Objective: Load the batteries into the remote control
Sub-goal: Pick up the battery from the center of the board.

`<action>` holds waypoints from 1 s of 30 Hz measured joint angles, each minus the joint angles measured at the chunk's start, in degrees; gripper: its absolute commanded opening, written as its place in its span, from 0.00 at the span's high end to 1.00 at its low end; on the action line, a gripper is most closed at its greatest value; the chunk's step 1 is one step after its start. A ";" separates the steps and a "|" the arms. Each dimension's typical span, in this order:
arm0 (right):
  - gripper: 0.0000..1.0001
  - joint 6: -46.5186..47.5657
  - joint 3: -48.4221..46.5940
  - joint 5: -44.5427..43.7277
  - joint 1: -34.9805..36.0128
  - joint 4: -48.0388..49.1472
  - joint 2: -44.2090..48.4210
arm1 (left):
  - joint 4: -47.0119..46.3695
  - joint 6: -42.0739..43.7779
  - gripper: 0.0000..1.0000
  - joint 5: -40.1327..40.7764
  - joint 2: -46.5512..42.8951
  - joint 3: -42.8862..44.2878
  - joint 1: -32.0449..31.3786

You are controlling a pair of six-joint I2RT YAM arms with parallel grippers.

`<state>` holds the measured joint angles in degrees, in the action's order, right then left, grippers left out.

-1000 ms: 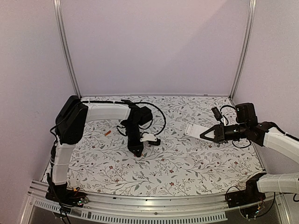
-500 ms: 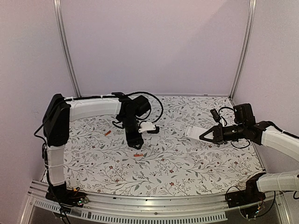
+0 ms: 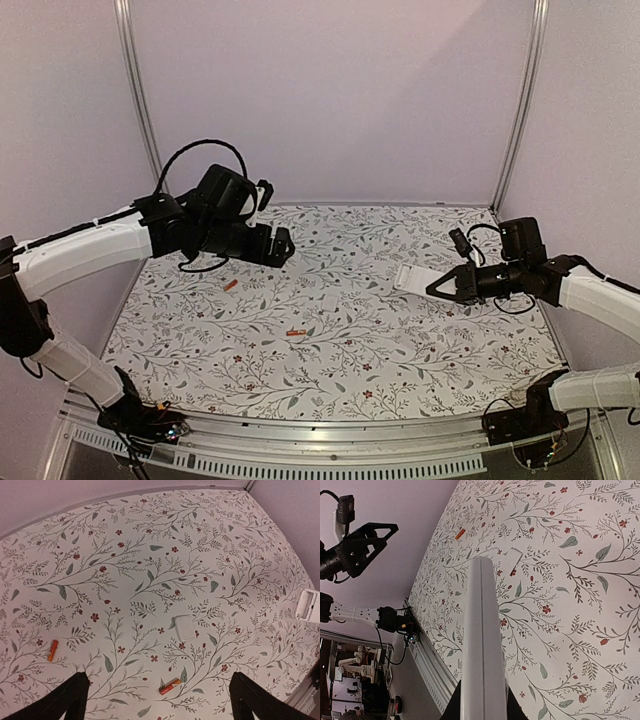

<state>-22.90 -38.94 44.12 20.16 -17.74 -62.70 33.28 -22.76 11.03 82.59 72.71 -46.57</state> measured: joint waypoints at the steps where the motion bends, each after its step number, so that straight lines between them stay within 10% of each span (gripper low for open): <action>1: 1.00 0.00 0.00 0.00 0.00 -0.02 0.04 | -0.37 -3.45 0.00 -0.57 0.52 -0.57 0.00; 10: 1.00 -0.02 0.00 -0.09 0.00 -0.87 2.97 | -0.81 -38.45 0.03 5.20 4.52 -2.80 -8.04; 16: 1.00 0.04 0.00 -0.13 0.00 -1.86 3.54 | 5.51 -58.93 0.21 7.52 11.63 -0.52 -13.62; 21: 1.00 0.42 0.00 -0.31 0.00 -2.56 3.76 | 8.66 -68.72 0.51 6.25 19.87 -0.39 -14.69; 30: 1.00 1.29 0.00 -0.33 0.00 -3.87 4.87 | 10.51 -77.09 0.48 5.73 23.65 2.60 -14.45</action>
<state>-21.61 -38.94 43.79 20.16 -21.61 -57.82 43.79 -99.85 16.75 106.24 75.31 -61.01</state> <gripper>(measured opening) 0.135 0.521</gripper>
